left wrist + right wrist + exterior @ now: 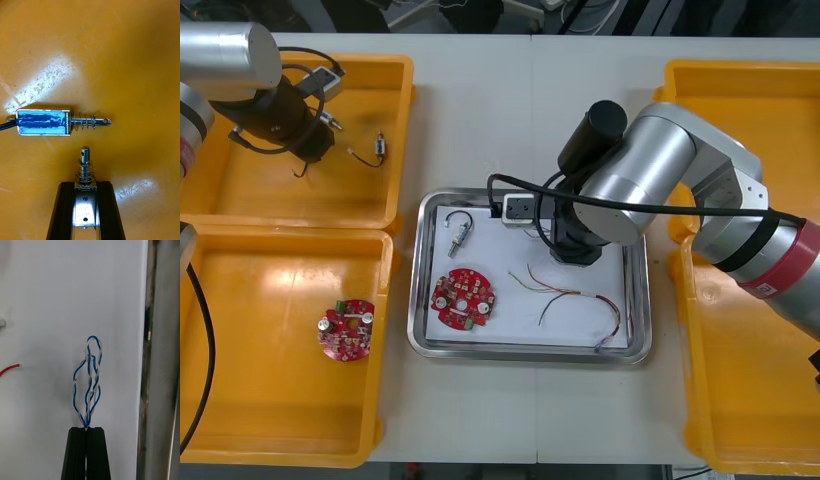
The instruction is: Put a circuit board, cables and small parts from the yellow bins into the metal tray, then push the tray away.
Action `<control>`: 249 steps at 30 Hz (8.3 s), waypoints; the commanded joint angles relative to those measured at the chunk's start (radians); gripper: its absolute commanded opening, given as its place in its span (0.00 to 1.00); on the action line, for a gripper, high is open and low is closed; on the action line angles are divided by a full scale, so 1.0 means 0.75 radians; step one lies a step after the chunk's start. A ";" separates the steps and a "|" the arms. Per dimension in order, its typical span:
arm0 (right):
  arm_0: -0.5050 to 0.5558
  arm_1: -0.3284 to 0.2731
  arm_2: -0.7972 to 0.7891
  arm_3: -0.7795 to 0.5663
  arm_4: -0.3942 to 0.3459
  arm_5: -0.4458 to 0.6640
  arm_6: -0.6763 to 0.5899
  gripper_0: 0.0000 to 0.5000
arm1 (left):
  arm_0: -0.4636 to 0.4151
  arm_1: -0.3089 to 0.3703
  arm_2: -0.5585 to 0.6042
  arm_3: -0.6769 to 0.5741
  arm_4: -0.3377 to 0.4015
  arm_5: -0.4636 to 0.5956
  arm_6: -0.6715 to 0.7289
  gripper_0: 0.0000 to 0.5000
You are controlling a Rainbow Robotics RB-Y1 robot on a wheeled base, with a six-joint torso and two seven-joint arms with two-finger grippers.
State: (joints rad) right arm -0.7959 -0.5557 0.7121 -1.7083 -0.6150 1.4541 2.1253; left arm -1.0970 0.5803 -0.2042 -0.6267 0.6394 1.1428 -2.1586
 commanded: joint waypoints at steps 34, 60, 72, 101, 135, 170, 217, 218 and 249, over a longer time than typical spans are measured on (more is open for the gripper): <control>0.049 0.007 -0.127 -0.056 0.029 0.029 0.007 1.00 | 0.225 0.190 0.055 -1.173 0.035 0.855 0.718 0.00; -0.101 -0.116 -0.745 -0.154 -0.299 0.621 -0.109 1.00 | 0.283 -0.078 -0.112 -1.713 -0.047 1.036 1.461 0.00; -0.101 -0.329 -0.812 -0.154 -0.321 0.621 -0.345 1.00 | 0.280 -0.178 -0.300 -1.758 -0.039 1.036 1.804 0.00; 0.396 -0.447 -1.412 -0.160 -0.192 0.621 -0.598 1.00 | 0.235 -0.242 -0.752 -1.476 -0.061 0.646 2.164 0.00; 0.861 -0.239 -1.614 -0.635 -0.203 0.621 -0.846 1.00 | 0.227 -0.258 -0.845 -1.304 -0.104 0.423 2.193 1.00; 0.906 -0.194 -1.637 -0.663 -0.237 0.621 -0.872 1.00 | 0.162 0.177 -0.380 -1.478 0.309 0.810 1.954 1.00; 0.313 -0.462 -0.545 -1.066 -0.655 0.552 -0.897 1.00 | 1.074 0.513 0.432 -2.034 0.383 0.908 1.512 1.00; 0.272 -0.447 -0.471 -1.066 -0.636 0.540 -0.901 1.00 | 1.097 0.513 0.446 -2.042 0.375 0.898 1.489 1.00; -0.045 -0.040 0.400 -0.606 -0.235 0.280 -0.764 1.00 | 1.248 0.513 0.491 -2.099 0.366 0.773 1.361 1.00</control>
State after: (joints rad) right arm -0.7946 -0.6264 0.9472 -2.1828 -0.8240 1.6871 1.5002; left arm -0.1731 0.9200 0.1312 -2.1692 0.9252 1.7329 -1.0726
